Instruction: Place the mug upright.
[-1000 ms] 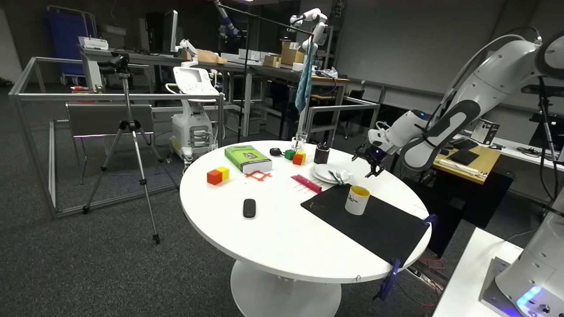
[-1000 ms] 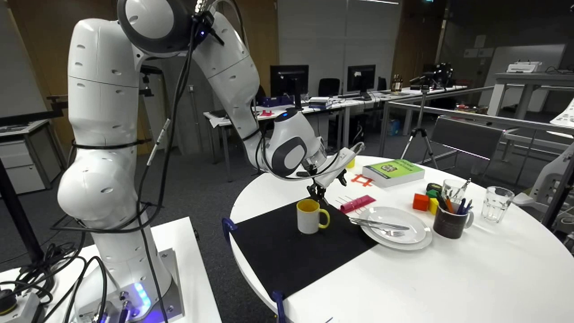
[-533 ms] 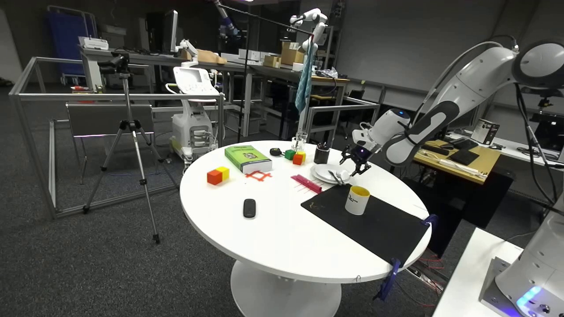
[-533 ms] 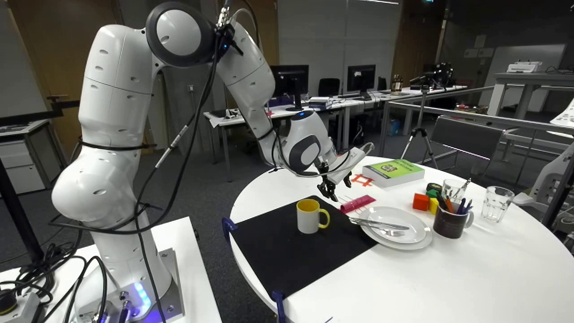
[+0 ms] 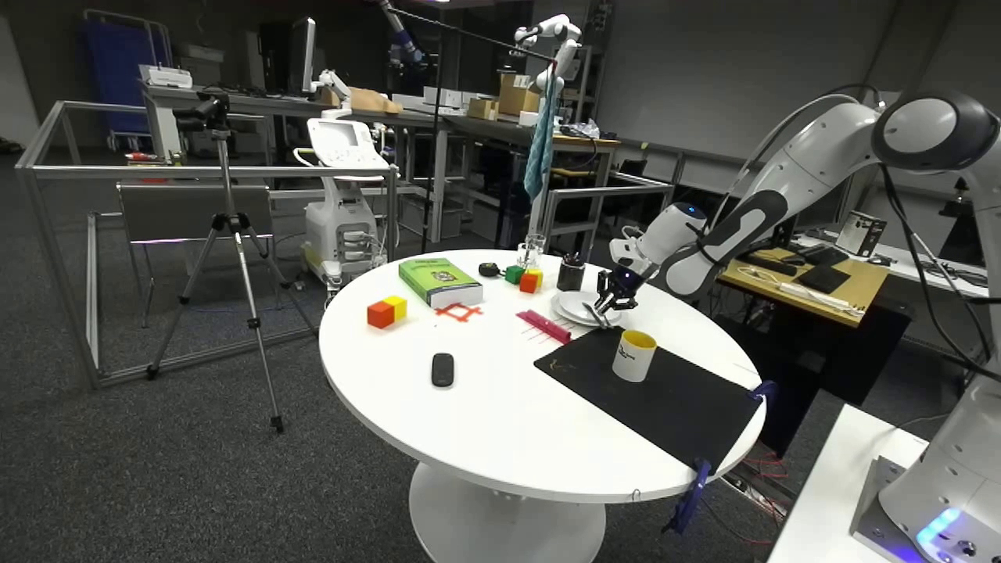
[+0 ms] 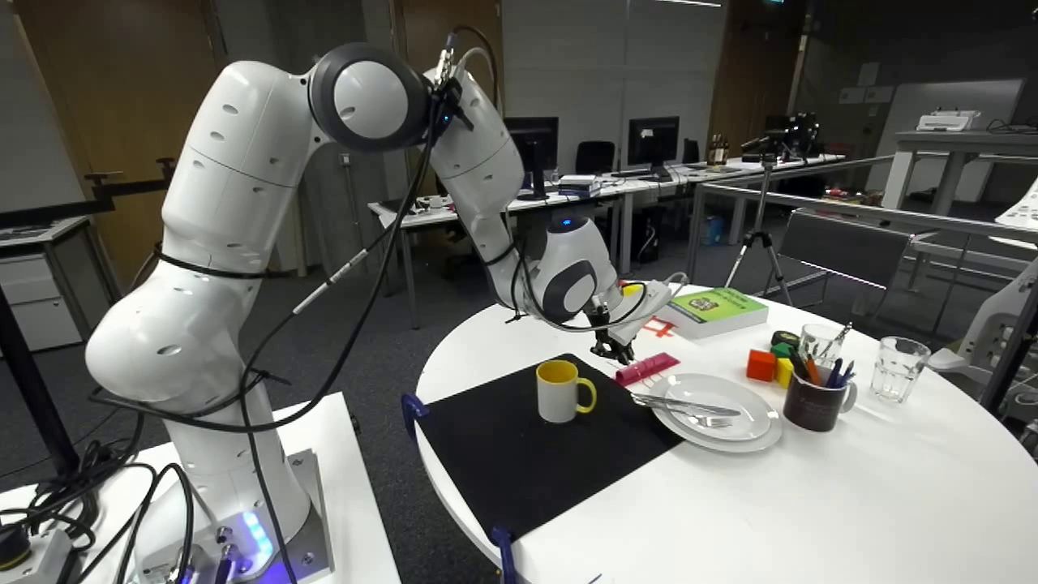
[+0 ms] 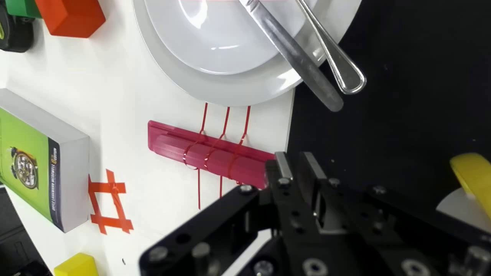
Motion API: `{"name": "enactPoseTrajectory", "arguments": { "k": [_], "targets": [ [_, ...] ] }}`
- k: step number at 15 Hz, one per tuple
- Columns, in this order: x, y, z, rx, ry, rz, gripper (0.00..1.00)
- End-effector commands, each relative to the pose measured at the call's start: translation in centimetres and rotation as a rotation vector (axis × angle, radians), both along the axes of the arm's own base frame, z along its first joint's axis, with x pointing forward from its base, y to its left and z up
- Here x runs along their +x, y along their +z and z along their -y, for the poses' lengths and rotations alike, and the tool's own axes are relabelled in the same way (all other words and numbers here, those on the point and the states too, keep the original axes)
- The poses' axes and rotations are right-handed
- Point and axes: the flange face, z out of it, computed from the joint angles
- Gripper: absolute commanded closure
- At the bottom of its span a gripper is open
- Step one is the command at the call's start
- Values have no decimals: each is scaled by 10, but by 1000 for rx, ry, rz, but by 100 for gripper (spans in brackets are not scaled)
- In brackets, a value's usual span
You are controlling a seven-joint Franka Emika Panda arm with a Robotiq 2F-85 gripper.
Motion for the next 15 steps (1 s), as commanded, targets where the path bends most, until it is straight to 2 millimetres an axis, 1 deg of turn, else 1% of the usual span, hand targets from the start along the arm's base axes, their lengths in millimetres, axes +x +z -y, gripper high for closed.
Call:
{"name": "enactPoseTrajectory", "arguments": {
  "k": [1, 5, 10, 15],
  "targets": [
    [13, 0, -1, 10, 29, -17, 100],
    [15, -7, -7, 14, 70, -97, 100],
    [12, -8, -5, -23, 104, -204, 100],
    [5, -13, -7, -37, 156, -263, 100]
  ]
}}
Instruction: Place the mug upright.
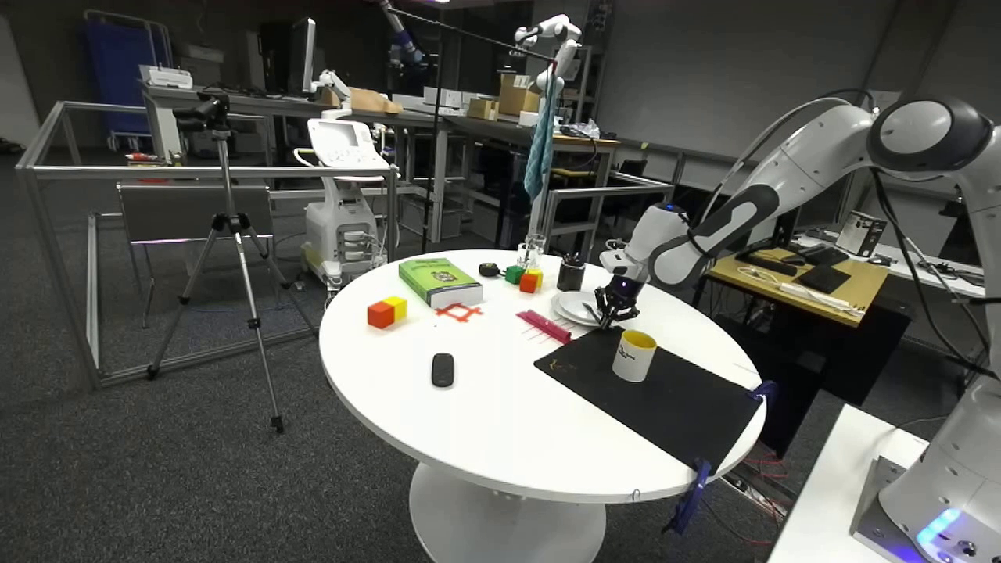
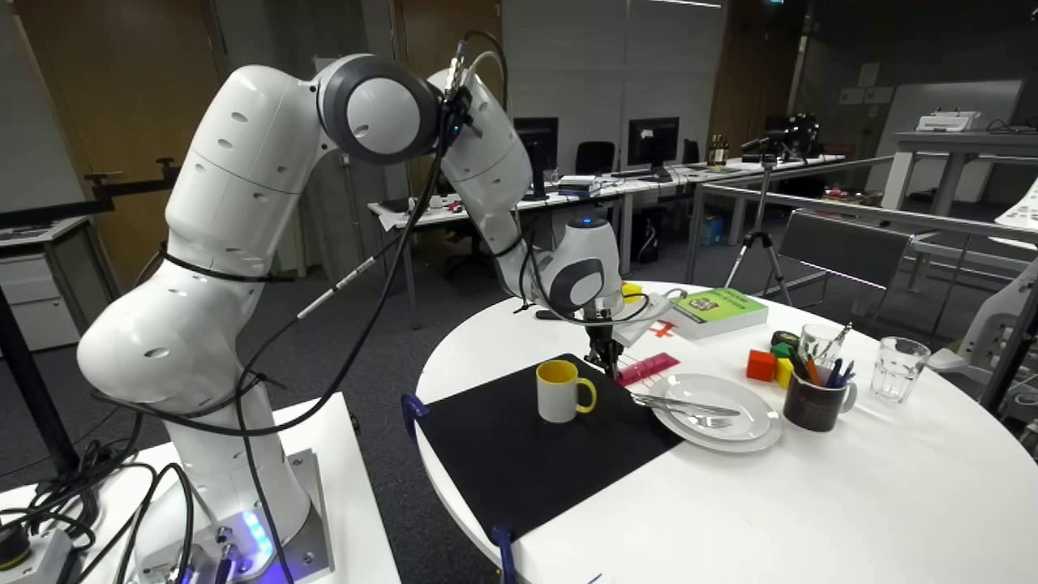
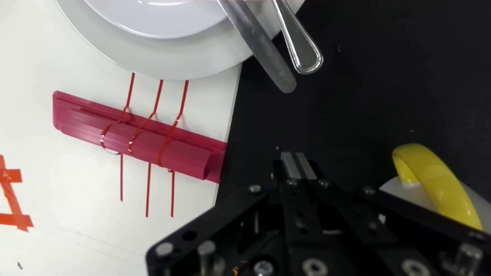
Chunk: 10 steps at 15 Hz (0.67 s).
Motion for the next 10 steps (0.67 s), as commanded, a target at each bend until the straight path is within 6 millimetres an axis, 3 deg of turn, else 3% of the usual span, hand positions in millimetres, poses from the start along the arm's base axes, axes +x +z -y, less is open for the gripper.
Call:
{"name": "enactPoseTrajectory", "arguments": {
  "k": [1, 10],
  "targets": [
    [-3, 7, -1, -3, 44, -51, 100],
    [-13, 4, -6, -135, 66, -168, 100]
  ]
}}
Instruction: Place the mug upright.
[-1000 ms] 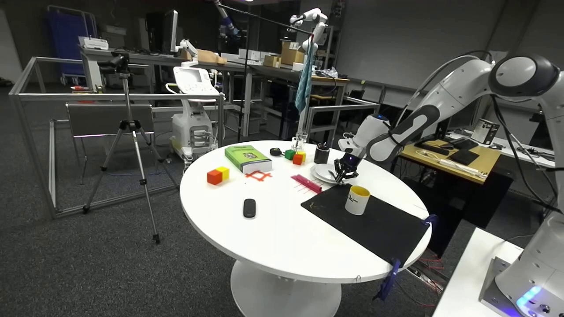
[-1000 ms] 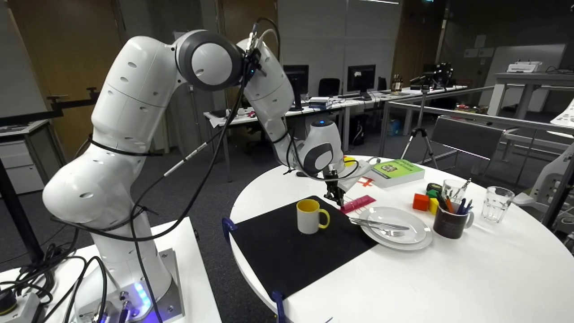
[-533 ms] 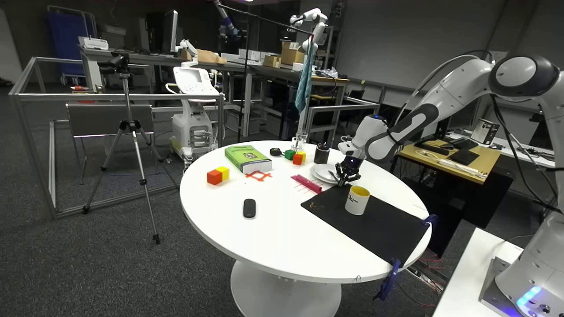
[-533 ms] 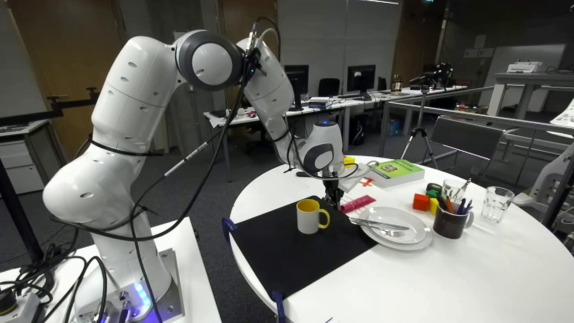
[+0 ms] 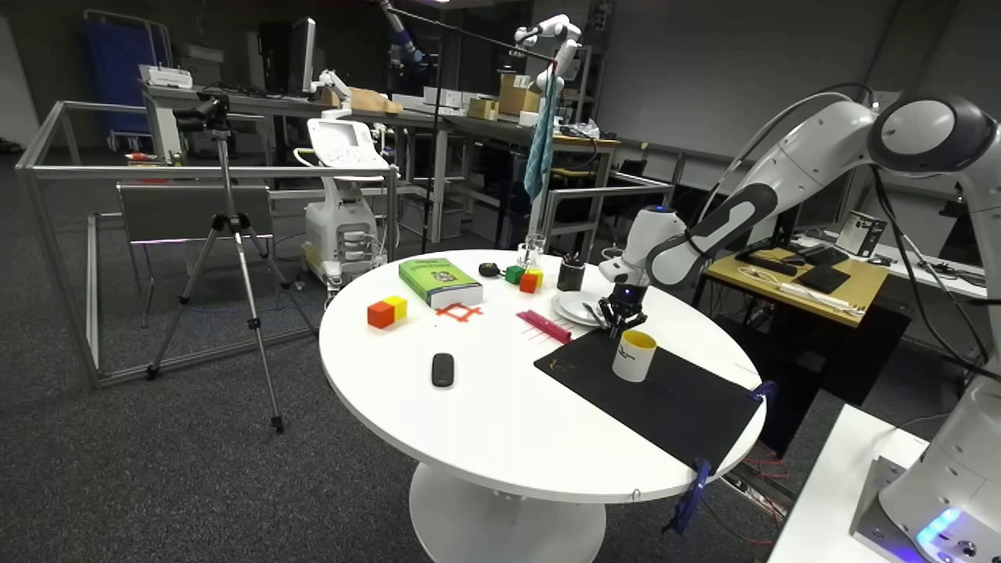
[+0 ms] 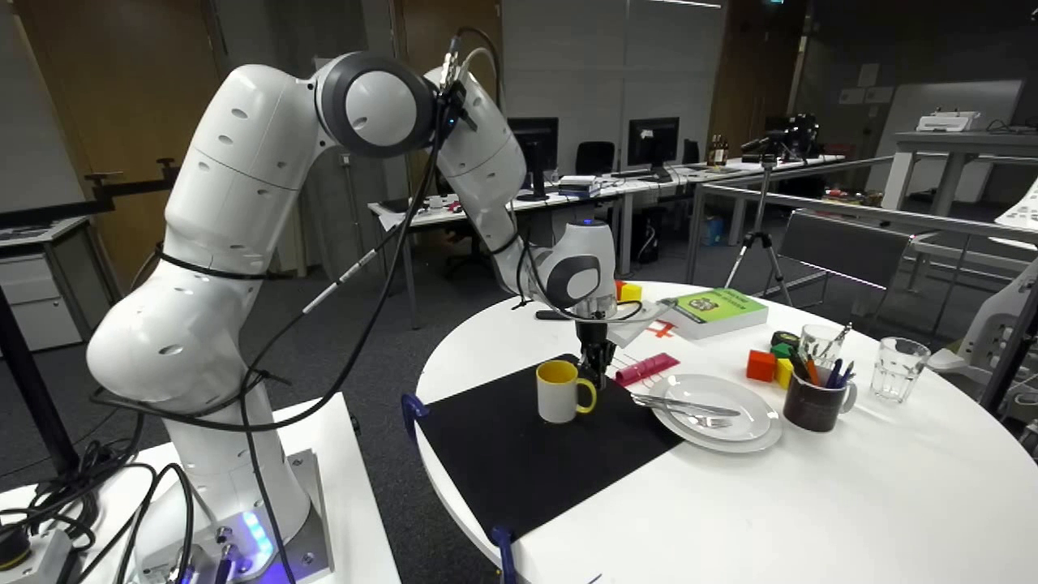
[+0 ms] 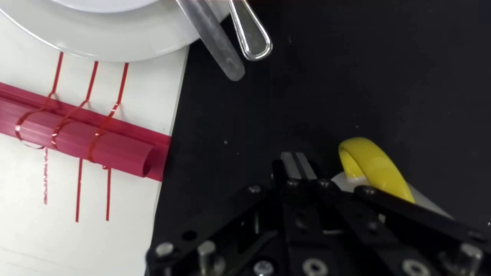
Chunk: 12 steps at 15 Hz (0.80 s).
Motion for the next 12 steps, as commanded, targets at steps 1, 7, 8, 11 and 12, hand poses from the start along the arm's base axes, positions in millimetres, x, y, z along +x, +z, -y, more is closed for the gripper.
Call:
{"name": "enactPoseTrajectory", "arguments": {
  "k": [1, 7, 8, 11, 12],
  "targets": [
    [-3, 14, 1, -85, 17, -33, 100],
    [-9, 15, -4, -220, 57, -98, 100],
    [-10, 15, -4, -239, 62, -112, 100],
    [-12, 16, -7, -281, 73, -159, 100],
    [-13, 16, -7, -290, 77, -172, 100]
  ]
}}
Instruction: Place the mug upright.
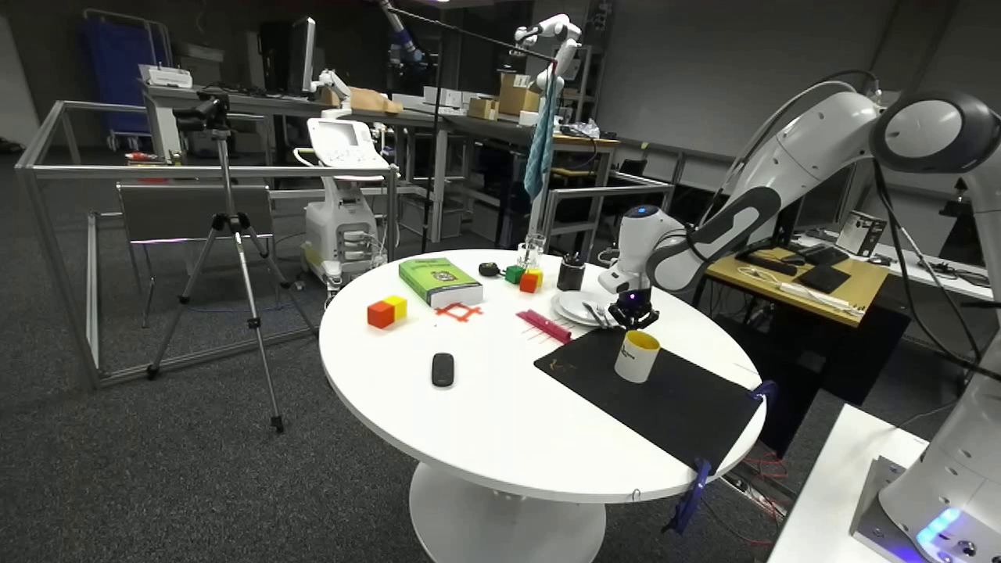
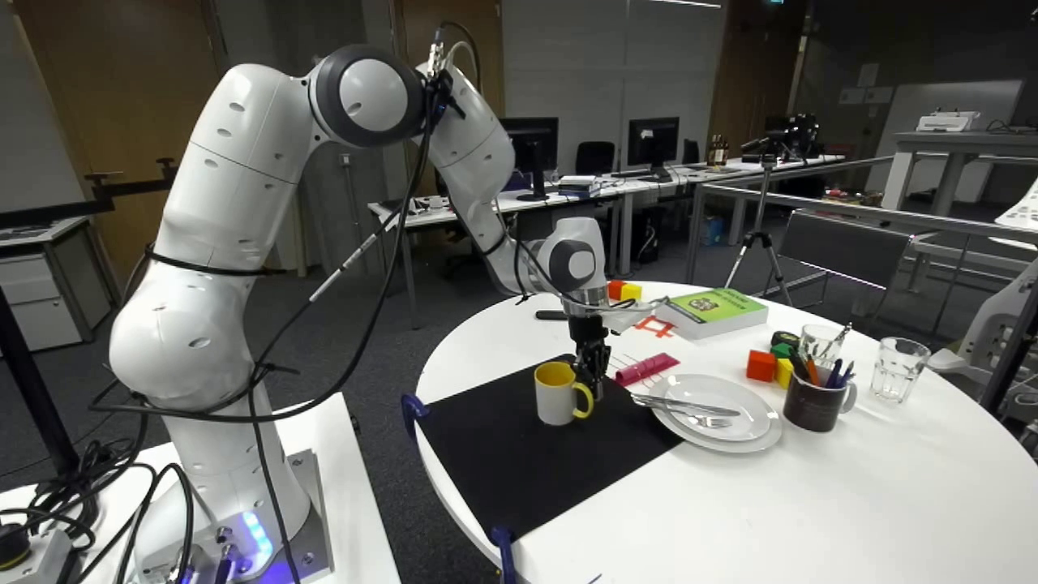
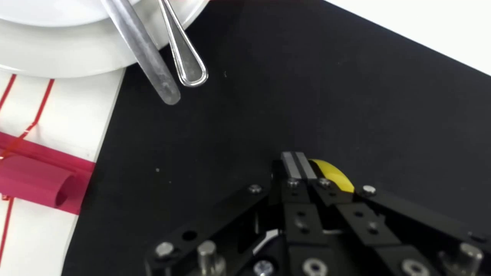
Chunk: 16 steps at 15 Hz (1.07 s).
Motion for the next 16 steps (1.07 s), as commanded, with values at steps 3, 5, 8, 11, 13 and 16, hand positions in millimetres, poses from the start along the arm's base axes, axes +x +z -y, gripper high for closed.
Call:
{"name": "enactPoseTrajectory", "arguments": {
  "k": [3, 5, 8, 11, 13, 16],
  "targets": [
    [-2, 16, 0, -90, 9, -59, 100],
    [-4, 17, 0, -115, 16, -82, 100],
    [-6, 17, 1, -152, 37, -119, 100],
    [-10, 16, 1, -163, 42, -150, 100],
    [-12, 16, 2, -168, 43, -164, 100],
    [-13, 15, 3, -175, 40, -172, 100]
  ]
}}
